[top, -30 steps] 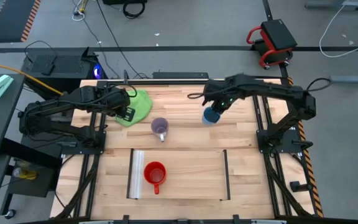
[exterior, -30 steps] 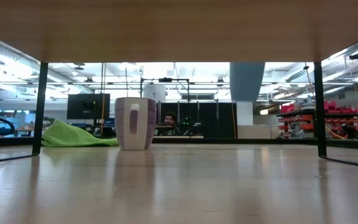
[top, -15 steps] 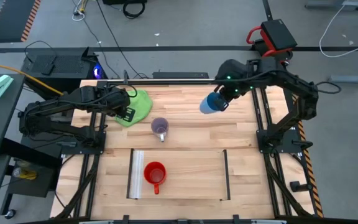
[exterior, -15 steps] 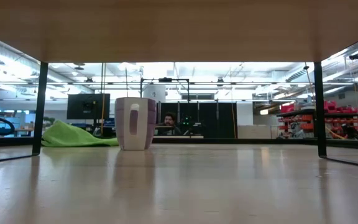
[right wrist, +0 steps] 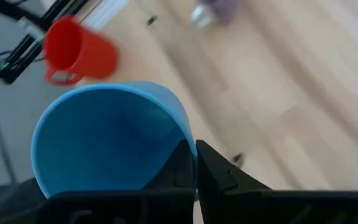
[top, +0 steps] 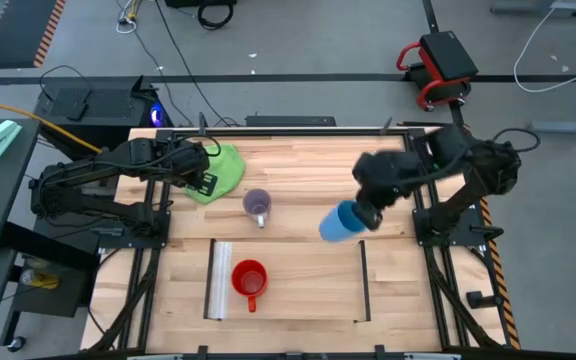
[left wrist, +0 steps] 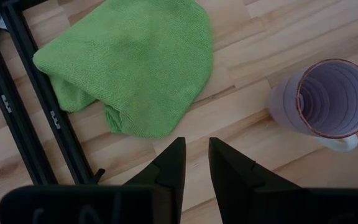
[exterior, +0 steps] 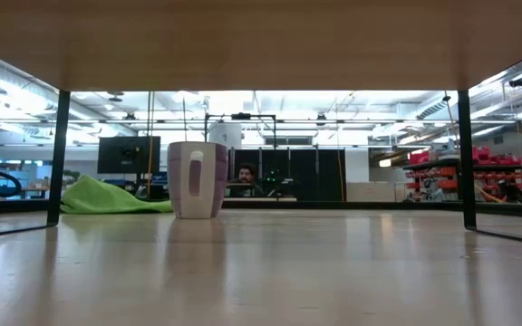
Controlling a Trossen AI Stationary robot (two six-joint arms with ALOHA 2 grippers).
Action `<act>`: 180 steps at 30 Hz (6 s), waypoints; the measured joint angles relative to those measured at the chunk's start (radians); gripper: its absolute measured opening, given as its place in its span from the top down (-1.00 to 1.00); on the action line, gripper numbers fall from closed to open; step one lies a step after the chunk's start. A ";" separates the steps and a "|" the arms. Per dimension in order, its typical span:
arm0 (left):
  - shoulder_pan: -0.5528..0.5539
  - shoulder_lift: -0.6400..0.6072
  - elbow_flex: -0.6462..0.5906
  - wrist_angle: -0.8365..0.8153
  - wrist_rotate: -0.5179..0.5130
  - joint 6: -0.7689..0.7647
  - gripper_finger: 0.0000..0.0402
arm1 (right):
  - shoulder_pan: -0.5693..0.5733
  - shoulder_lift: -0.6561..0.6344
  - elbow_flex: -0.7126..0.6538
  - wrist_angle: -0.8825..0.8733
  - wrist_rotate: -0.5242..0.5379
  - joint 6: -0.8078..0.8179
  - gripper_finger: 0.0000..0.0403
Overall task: Stack small to large cups/mugs on shelf
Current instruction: Put the blue cup on the shelf
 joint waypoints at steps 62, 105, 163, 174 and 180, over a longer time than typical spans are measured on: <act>0.073 0.002 0.000 0.000 0.034 0.015 0.63 | 0.123 0.478 0.251 0.000 -0.017 -0.537 0.99; 0.073 0.002 0.000 0.000 0.034 0.016 0.66 | 0.123 0.511 0.250 0.000 -0.017 -0.587 0.78; 0.072 0.002 0.000 0.000 0.038 0.024 0.60 | 0.303 0.052 0.138 0.003 0.478 -0.115 0.97; 0.072 0.002 0.000 0.001 0.037 0.049 0.59 | 0.549 -0.166 -0.524 0.193 0.647 0.464 0.98; 0.072 0.002 0.000 0.009 0.037 0.052 0.58 | 0.530 -0.159 -0.746 0.633 0.688 0.329 0.99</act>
